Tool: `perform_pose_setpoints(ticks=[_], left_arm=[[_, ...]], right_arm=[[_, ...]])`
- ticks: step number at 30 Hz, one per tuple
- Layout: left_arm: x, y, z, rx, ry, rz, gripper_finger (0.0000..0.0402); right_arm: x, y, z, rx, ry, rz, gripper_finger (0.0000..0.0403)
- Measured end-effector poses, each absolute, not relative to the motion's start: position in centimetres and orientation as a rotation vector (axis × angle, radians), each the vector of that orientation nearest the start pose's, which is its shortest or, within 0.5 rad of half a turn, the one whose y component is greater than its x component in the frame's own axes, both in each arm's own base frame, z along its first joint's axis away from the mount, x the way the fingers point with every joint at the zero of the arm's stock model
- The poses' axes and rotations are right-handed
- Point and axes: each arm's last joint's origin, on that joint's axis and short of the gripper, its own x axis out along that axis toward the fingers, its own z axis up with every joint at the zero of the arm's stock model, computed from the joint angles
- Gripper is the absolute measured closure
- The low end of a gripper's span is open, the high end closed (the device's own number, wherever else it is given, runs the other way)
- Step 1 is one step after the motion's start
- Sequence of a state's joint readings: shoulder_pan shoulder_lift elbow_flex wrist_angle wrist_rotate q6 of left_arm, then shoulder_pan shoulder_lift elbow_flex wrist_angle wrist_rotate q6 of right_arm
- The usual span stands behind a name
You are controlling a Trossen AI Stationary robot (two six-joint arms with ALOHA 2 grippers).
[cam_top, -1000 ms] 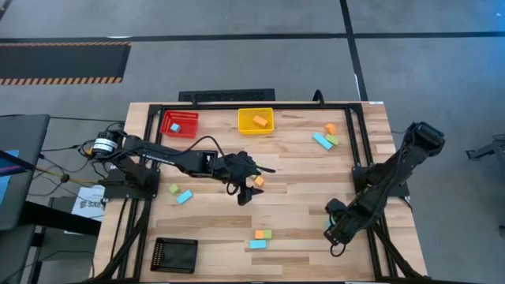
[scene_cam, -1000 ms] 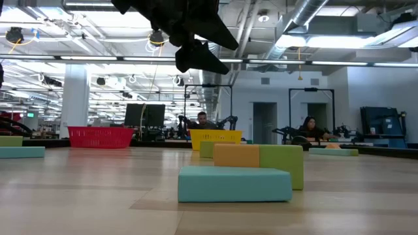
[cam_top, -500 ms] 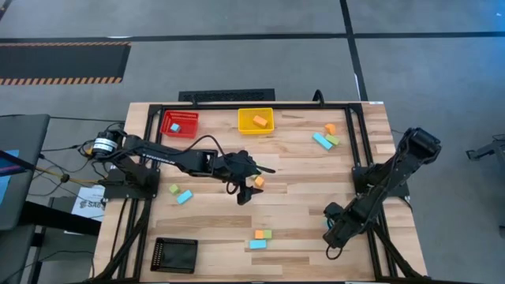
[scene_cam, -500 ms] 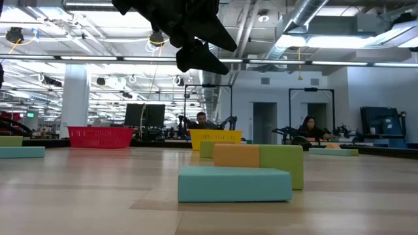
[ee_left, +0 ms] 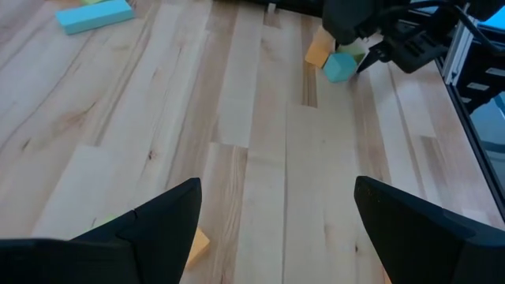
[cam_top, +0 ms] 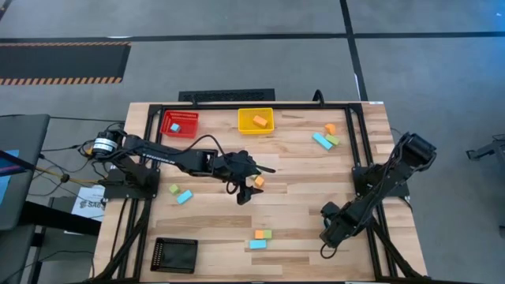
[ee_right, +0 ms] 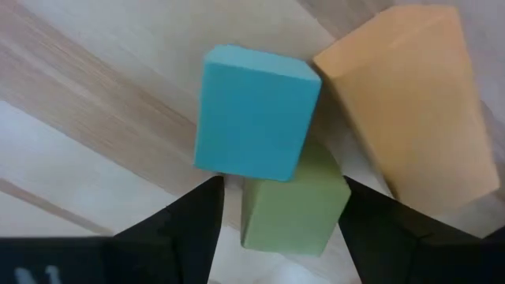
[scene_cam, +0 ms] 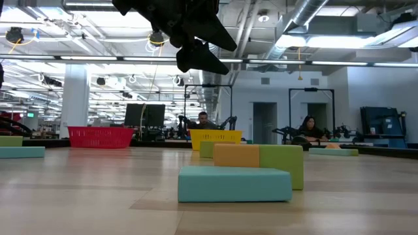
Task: Sort & place blocks by color
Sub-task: Put the wooden green block into the black bin
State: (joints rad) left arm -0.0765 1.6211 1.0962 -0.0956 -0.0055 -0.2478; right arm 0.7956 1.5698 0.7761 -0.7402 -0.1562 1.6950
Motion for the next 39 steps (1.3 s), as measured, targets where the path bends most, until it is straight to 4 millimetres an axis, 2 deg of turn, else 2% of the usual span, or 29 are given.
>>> perform_pose_setpoints(ticks=[4, 10, 15, 19, 22, 25, 27, 35, 39], left_arm=[[35.3, -2.7, 24.0, -0.222, 0.625, 0.011, 0.0081], [35.3, -2.7, 24.0, -0.223, 0.629, 0.009, 0.0081], [35.2, -2.0, 24.6, -0.284, 0.616, -0.067, 0.0081], [35.3, -1.1, 25.5, -0.347, 0.559, -0.079, 0.0081], [35.7, -1.0, 26.2, -0.353, 0.472, -0.105, 0.0081], [36.2, -1.4, 26.6, -0.270, 0.391, -0.149, 0.0081], [36.3, -1.8, 27.0, -0.174, 0.341, -0.177, 0.0081], [36.7, -3.3, 29.5, 0.198, 0.044, -0.116, 0.0081], [36.7, -3.5, 30.4, 0.254, -0.039, -0.045, 0.0081]], right_arm=[[16.3, 17.3, 13.8, 0.764, 1.598, -0.626, 0.0175], [15.5, 17.0, 15.1, 0.742, 1.604, -0.591, 0.0282], [13.7, 15.8, 18.2, 0.746, 1.554, -0.561, 0.0283], [12.0, 14.3, 21.4, 0.817, 1.312, -0.524, 0.0283], [11.4, 13.1, 23.8, 0.867, 0.969, -0.444, 0.0283], [11.2, 12.0, 26.1, 0.840, 0.620, -0.365, 0.0283], [11.2, 11.4, 27.3, 0.806, 0.474, -0.328, 0.0283], [12.2, 9.5, 30.7, 0.763, 0.251, -0.240, 0.0283], [13.7, 8.8, 32.2, 0.786, 0.177, -0.161, 0.0283]])
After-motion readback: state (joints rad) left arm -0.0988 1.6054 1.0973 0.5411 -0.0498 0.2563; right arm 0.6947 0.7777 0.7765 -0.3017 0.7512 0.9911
